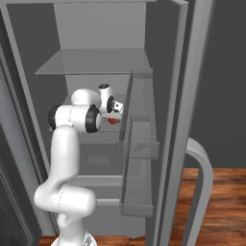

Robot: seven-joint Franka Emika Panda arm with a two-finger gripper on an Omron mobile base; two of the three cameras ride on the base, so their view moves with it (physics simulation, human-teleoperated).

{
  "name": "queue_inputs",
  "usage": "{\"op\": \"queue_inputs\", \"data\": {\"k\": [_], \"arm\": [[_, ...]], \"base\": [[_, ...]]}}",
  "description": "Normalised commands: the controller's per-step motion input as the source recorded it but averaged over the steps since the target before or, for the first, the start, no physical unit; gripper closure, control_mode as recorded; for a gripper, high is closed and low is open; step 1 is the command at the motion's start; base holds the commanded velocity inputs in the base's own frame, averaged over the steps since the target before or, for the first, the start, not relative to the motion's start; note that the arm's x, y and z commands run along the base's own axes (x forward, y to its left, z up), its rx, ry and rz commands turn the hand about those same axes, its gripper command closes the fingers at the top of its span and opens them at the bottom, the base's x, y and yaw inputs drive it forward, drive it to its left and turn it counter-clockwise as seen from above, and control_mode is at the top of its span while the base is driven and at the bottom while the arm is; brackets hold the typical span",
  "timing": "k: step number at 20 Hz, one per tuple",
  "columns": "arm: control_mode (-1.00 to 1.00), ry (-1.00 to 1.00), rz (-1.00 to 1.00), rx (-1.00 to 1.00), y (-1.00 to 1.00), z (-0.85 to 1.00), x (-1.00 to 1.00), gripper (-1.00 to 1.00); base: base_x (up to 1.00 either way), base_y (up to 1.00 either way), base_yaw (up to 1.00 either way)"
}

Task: Pick the mango and apple from the fridge and place them inside the tupperware on the counter.

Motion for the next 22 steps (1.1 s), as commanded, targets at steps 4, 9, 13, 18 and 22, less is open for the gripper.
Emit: {"op": "queue_inputs", "data": {"k": [4, 9, 13, 18, 22], "arm": [[-1.0, 0.04, -0.03, 0.0, 0.0, -0.58, -0.2, 1.0], [-1.0, 0.01, -0.01, 0.0, 0.0, -0.32, -0.86, 1.0], [-1.0, -0.1, 0.0, 0.0, 0.04, -0.03, -1.0, 1.0], [-1.0, -0.07, 0.0, 0.0, 0.13, 0.0, -1.0, 1.0], [-1.0, -0.16, 0.0, 0.0, 0.18, 0.0, -1.0, 1.0]], "base": [[0.0, 0.0, 0.0], [0.0, 0.0, 0.0], [0.0, 0.0, 0.0], [0.0, 0.0, 0.0], [0.0, 0.0, 0.0]]}}
